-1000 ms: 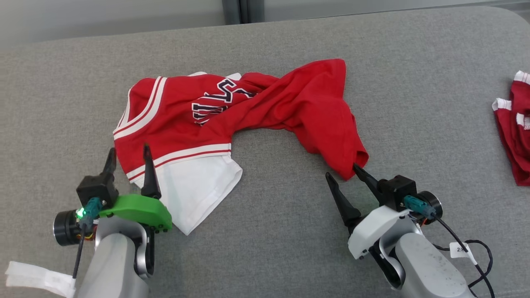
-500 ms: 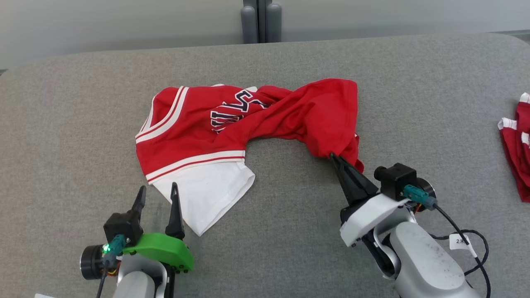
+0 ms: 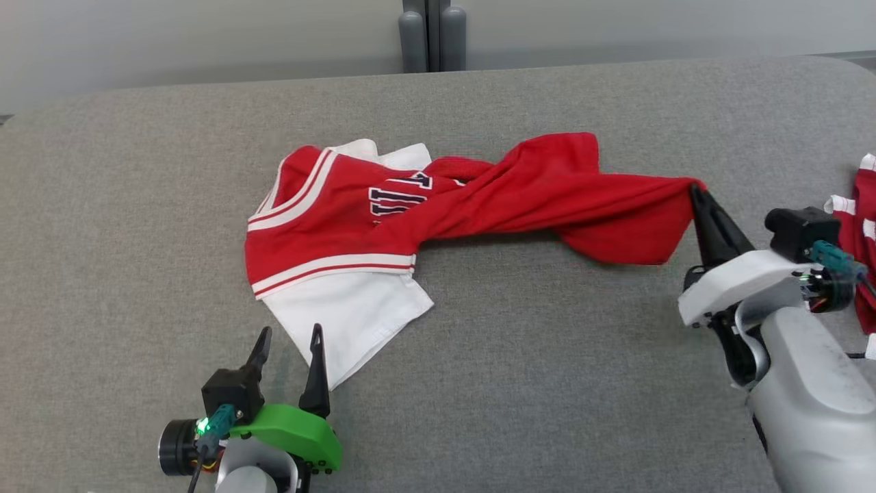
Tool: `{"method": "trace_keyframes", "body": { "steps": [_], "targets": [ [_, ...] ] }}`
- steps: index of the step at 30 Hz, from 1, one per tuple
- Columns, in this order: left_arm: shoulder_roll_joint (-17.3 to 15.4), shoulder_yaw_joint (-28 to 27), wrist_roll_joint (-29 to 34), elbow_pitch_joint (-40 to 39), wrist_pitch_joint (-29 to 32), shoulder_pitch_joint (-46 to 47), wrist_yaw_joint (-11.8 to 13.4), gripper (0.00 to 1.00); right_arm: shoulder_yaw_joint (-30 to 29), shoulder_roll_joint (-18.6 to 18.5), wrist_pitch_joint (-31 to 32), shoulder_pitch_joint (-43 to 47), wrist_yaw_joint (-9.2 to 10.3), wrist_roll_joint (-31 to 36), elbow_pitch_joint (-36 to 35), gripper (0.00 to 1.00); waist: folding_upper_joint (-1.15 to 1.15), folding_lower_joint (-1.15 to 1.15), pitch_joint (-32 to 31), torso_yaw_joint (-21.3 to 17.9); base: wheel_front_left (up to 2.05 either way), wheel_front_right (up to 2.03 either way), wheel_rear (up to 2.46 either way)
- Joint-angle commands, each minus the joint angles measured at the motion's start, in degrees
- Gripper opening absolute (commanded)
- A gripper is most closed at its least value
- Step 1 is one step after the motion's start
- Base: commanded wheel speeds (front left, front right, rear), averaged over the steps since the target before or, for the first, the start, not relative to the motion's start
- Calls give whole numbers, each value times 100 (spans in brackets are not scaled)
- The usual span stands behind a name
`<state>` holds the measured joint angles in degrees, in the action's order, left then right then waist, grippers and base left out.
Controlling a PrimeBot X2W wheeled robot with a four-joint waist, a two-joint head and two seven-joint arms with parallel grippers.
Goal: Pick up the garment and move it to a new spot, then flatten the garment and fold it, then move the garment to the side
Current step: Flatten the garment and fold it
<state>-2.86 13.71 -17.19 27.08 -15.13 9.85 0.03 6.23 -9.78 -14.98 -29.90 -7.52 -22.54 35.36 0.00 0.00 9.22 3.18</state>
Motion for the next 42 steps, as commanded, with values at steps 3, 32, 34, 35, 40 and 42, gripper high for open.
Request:
{"method": "trace_keyframes", "body": {
  "steps": [3, 32, 34, 35, 40, 42],
  "targets": [
    [-16, 65, -44, 55, 2, 100, 43, 100, -392, -128, -21, -223, 8, 441, 376, 100, 0, 0, -2, 25, 0, 0, 0],
    [-15, 298, -131, 24, 2, 116, 101, 100, -476, 473, -18, 1124, 7, 1517, -163, 100, 0, 0, 263, 48, 0, 0, 0],
    [-15, 307, -130, 6, 2, 148, 103, 100, -493, 484, -19, 1072, 7, 1518, -133, 100, 0, 0, 292, 66, 0, 0, 0],
    [-15, 309, -133, 1, 2, 155, 103, 100, -502, 492, -19, 1048, 7, 1519, -124, 100, 0, 0, 303, 74, 0, 0, 0],
    [-15, 336, -149, -15, 2, 170, 102, 100, -543, 518, -19, 928, 7, 1535, -137, 100, 0, 0, 354, 109, 0, 0, 0],
    [-15, 342, -152, -28, 2, 186, 100, 100, -570, 523, -19, 903, 7, 1548, -219, 100, 0, 0, 373, 116, 0, 0, 0]
  ]
}}
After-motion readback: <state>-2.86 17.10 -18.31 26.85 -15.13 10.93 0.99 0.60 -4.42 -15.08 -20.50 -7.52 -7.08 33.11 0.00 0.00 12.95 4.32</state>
